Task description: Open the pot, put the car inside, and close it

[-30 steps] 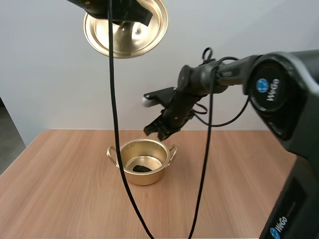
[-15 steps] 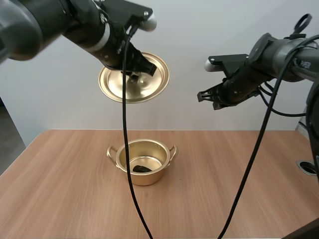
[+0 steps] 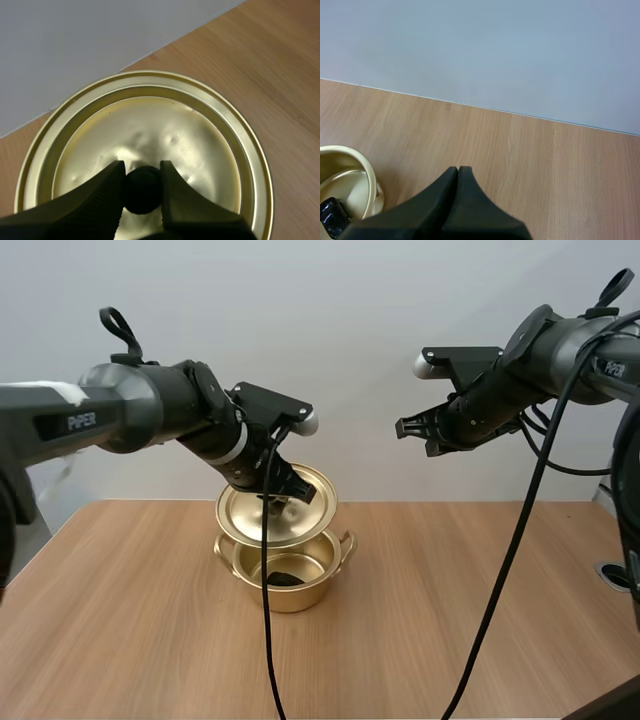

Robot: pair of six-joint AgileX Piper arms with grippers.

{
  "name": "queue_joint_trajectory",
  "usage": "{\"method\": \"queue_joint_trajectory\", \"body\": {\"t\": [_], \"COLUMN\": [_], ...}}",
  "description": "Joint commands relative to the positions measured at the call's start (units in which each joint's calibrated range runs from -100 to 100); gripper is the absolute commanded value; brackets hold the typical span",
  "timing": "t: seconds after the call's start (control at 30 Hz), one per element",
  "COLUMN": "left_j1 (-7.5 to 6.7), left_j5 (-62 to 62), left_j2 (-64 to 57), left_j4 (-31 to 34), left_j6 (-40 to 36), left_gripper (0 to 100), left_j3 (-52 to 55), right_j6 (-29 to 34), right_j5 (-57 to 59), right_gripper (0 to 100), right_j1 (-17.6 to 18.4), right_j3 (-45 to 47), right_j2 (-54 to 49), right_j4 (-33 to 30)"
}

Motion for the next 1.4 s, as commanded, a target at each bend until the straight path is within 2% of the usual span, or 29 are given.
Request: {"method": "queue_joint_trajectory", "body": {"t": [0.0, 0.43, 0.8, 0.9, 1.0, 1.07, 1.13, 1.37], "left_j1": [-0.03, -0.03, -0.03, -0.03, -0.03, -0.03, -0.03, -0.03], "left_j5": [-0.09, -0.39, -1.65, -1.33, -1.0, -1.0, -1.0, -0.91], "left_j2": [1.34, 11.66, 13.09, 13.09, 13.09, 13.09, 13.09, 12.59], "left_j4": [-0.43, -0.11, -0.63, -3.07, -4.42, -4.42, -4.17, -3.59], "left_j6": [0.14, 0.59, 1.17, 2.81, 3.51, 3.51, 3.51, 3.51], "left_gripper": [0, 0, 0, 11, 32, 41, 45, 45], "left_j3": [0.09, 0.23, 0.23, 0.35, 0.35, 0.35, 0.35, 0.09], "right_j6": [-0.1, -1.19, -2.6, -3.06, -3.25, -3.49, -3.49, -3.72], "right_j5": [-0.11, -0.11, 0.19, 0.94, 1.11, 1.11, 1.27, 1.76], "right_gripper": [0, 0, 0, 0, 0, 0, 0, 0], "right_j1": [-0.02, -0.02, -0.02, -0.02, -0.02, -0.02, -0.02, -0.02], "right_j3": [0.04, 0.04, 0.04, 0.04, 0.04, 0.04, 0.04, 0.04], "right_j2": [0.07, 0.07, 0.07, 0.07, 0.07, 0.07, 0.07, 0.07], "right_j4": [0.02, 0.02, 1.05, 1.81, 1.81, 1.81, 1.81, 1.81]}}
